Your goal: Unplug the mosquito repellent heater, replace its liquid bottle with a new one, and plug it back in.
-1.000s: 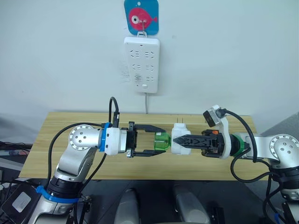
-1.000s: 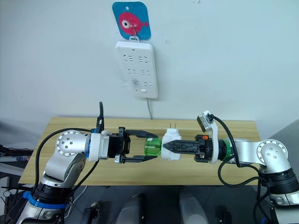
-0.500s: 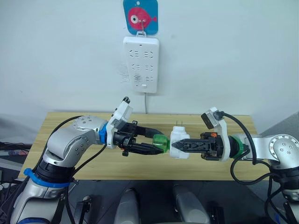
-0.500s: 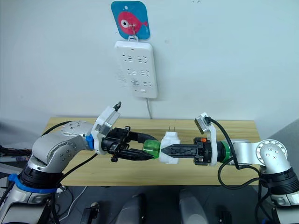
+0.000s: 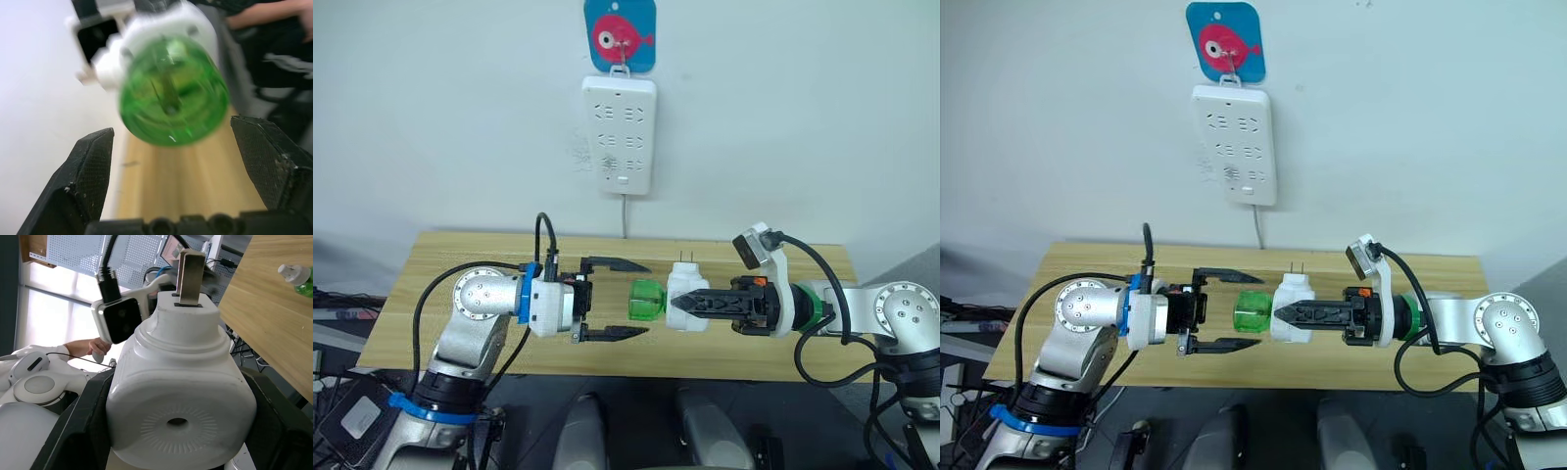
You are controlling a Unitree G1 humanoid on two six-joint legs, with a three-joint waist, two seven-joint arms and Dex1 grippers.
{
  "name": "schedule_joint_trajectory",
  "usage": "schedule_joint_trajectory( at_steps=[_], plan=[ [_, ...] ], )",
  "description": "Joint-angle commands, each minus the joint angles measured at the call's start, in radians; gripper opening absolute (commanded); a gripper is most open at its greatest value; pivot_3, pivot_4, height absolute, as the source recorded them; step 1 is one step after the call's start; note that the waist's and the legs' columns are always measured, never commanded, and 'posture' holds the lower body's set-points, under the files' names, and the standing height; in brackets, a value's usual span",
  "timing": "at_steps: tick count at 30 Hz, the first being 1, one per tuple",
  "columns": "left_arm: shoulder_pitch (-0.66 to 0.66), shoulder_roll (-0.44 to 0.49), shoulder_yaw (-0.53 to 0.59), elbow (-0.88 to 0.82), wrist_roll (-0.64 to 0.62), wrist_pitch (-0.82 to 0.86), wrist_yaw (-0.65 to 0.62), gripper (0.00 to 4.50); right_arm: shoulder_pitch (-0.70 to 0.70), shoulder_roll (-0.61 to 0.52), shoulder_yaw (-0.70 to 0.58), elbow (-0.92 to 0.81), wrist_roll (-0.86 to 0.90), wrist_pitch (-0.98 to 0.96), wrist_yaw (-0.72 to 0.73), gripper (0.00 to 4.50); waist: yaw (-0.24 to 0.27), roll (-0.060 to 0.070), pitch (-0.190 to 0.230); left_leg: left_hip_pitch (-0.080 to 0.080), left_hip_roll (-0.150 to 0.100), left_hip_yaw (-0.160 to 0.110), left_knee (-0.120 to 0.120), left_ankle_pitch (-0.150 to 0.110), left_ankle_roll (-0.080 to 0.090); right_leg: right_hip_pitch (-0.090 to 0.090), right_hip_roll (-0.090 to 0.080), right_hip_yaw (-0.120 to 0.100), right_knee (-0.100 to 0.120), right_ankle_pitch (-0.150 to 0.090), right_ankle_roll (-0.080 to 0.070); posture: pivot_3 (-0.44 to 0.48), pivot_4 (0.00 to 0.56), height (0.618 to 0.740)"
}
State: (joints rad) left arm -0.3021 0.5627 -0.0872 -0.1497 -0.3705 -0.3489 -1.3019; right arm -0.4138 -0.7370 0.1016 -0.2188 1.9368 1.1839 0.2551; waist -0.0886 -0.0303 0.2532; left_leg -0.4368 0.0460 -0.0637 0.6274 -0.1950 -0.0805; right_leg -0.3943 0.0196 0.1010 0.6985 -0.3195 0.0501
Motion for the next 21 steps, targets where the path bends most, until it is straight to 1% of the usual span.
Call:
schedule_joint_trajectory(
  at_steps=[1,6,9,12,13,14,16,17,18,19,21],
  plan=[
    [0.022,0.009,0.036,-0.015,-0.037,-0.053,0.004,4.18,-0.014,-0.005,-0.014,-0.015,0.035,-0.003,0.008,3.06,0.001,0.000,0.000,0.000,0.000,0.000,0.000,0.000,0.000,0.000,0.000,0.000,0.000,0.000,0.000,-0.128,0.226,0.723],
    [0.031,0.035,0.021,-0.035,-0.081,-0.047,-0.036,4.18,-0.020,-0.010,-0.014,-0.011,0.035,0.000,0.010,3.06,0.001,0.000,0.000,0.000,0.001,-0.001,0.000,0.000,0.000,0.000,0.000,-0.001,0.000,0.000,0.000,-0.126,0.225,0.723],
    [0.014,0.029,0.004,-0.040,-0.093,-0.032,-0.032,3.55,-0.023,-0.007,-0.013,-0.013,0.035,-0.003,0.006,3.06,0.001,0.000,0.000,0.000,0.000,-0.001,0.000,0.000,0.000,0.000,0.000,-0.001,0.000,0.000,0.000,-0.126,0.225,0.723],
    [0.000,0.020,-0.001,-0.056,-0.103,0.017,-0.006,2.66,-0.024,-0.005,-0.013,-0.014,0.035,-0.006,0.003,3.06,0.000,0.000,0.000,0.000,0.000,-0.001,0.000,0.000,0.000,0.001,0.000,-0.001,0.000,0.000,0.000,-0.126,0.225,0.723],
    [-0.001,0.024,-0.003,-0.064,-0.108,0.035,-0.006,2.27,-0.023,-0.006,-0.013,-0.016,0.035,-0.006,0.003,3.06,0.000,0.000,0.000,0.000,0.000,-0.001,0.000,0.000,0.000,0.001,0.000,-0.001,0.000,0.000,0.000,-0.126,0.225,0.723],
    [0.000,0.031,-0.005,-0.072,-0.111,0.053,-0.009,2.20,-0.023,-0.006,-0.013,-0.016,0.035,-0.006,0.002,3.06,0.000,0.000,0.000,0.000,0.000,-0.001,0.000,0.000,0.000,0.001,0.000,-0.001,0.000,0.000,0.000,-0.126,0.225,0.723],
    [-0.001,0.053,-0.018,-0.099,-0.120,0.125,-0.013,2.20,-0.022,-0.007,-0.013,-0.018,0.035,-0.007,0.001,3.06,0.000,0.000,0.000,0.000,0.000,-0.001,0.000,0.000,0.000,0.001,0.001,-0.001,0.000,0.000,0.000,-0.126,0.225,0.723],
    [-0.006,0.067,-0.024,-0.115,-0.130,0.184,-0.007,2.20,-0.020,-0.006,-0.013,-0.018,0.035,-0.007,0.001,3.06,0.000,0.000,0.000,0.000,0.001,-0.001,0.000,0.000,0.000,0.001,0.001,-0.002,0.000,0.000,0.000,-0.127,0.221,0.723],
    [-0.025,0.104,-0.033,-0.142,-0.180,0.344,0.025,2.20,-0.019,-0.007,-0.014,-0.019,0.035,-0.006,0.003,3.06,0.000,0.000,0.000,0.000,0.001,-0.002,0.000,0.000,0.000,0.001,0.001,-0.002,0.000,0.000,0.000,-0.127,0.221,0.723],
    [-0.053,0.147,-0.039,-0.161,-0.254,0.529,0.056,2.20,-0.018,-0.009,-0.013,-0.021,0.035,-0.004,0.005,3.06,-0.001,0.000,0.000,0.000,0.001,-0.002,0.000,0.000,0.000,0.001,0.001,-0.002,0.000,0.000,0.000,-0.127,0.221,0.723],
    [-0.128,0.228,-0.029,-0.154,-0.491,0.922,0.122,2.20,-0.016,-0.015,-0.010,-0.027,0.035,0.002,0.010,3.06,-0.002,0.000,0.000,0.000,0.001,-0.004,0.000,0.000,0.000,0.001,0.001,-0.003,0.001,-0.001,0.002,-0.121,0.218,0.723]
  ],
)
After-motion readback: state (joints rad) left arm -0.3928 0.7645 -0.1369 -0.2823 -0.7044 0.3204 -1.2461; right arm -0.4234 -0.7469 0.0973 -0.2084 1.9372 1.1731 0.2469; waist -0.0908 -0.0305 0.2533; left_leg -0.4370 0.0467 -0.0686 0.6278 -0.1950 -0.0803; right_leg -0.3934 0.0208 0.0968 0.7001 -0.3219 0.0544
